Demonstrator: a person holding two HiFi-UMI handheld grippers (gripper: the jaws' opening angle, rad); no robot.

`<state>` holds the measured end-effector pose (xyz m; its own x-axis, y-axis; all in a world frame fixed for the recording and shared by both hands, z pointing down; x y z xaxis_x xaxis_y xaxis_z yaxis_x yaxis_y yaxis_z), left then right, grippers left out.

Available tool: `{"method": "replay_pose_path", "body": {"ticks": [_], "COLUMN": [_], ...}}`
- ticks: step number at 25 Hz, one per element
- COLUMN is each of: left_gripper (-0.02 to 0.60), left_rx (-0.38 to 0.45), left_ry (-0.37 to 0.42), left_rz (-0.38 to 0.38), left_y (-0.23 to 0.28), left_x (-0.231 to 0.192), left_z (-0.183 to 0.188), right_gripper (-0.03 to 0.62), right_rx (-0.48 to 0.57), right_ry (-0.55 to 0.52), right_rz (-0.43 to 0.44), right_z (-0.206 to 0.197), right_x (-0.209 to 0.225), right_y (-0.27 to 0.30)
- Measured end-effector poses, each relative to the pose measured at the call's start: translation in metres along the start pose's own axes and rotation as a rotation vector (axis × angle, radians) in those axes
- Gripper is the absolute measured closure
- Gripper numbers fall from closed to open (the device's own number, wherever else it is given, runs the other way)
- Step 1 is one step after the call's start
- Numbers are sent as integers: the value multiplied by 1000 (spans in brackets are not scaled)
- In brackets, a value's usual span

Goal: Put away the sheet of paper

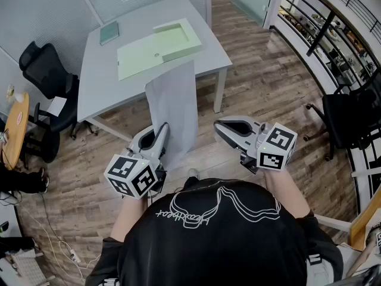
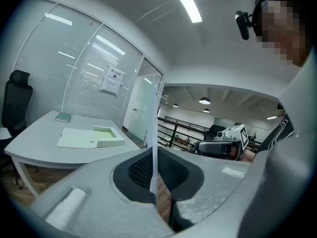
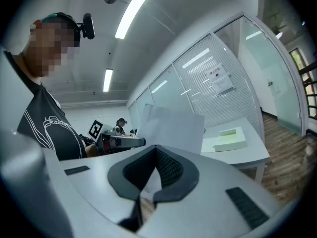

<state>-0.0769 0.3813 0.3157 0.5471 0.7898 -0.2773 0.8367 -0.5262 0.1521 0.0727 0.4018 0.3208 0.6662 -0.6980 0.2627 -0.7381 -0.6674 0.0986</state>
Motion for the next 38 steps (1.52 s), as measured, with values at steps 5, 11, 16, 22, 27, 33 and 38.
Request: {"method": "replay_pose_path", "body": {"ticks": [5, 11, 16, 22, 27, 33, 38], "left_gripper": [571, 571, 571, 571, 571, 571, 571], "left_rx": [4, 15, 23, 47, 52, 57, 49], "left_ry": [-5, -20, -36, -45, -52, -77, -80], "left_rz": [7, 11, 10, 3, -11, -27, -34], "left_y": [-3, -9, -9, -6, 2, 19, 38], "left_x": [6, 21, 23, 30, 17, -18, -69], "left_z": [-2, -11, -4, -8, -6, -4, 6], "right_gripper": [586, 586, 586, 586, 586, 586, 586], "right_rx": [2, -6, -11, 60, 109, 65, 31], "right_ry": [-7, -32, -12, -6, 47, 37, -61], "right_rz": [4, 28, 19, 61, 139, 140, 14], "right_z": [-1, -8, -4, -7, 1, -6, -6], "right_x": [-5, -17, -13, -9, -9, 16, 60], "right_y": [-6, -17, -18, -30, -27, -1, 43]}}
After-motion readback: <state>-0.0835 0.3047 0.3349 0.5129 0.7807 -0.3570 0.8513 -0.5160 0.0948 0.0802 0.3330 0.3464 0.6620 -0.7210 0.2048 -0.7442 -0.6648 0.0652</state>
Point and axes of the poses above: the fingertips, and each gripper's own axes: y forward along the fingers, x to its right, z out of its top, the point moved 2 cm from there along -y, backward along the fingers, and after that the axes turned 14 degrees about -z, right-handed, at the moved point
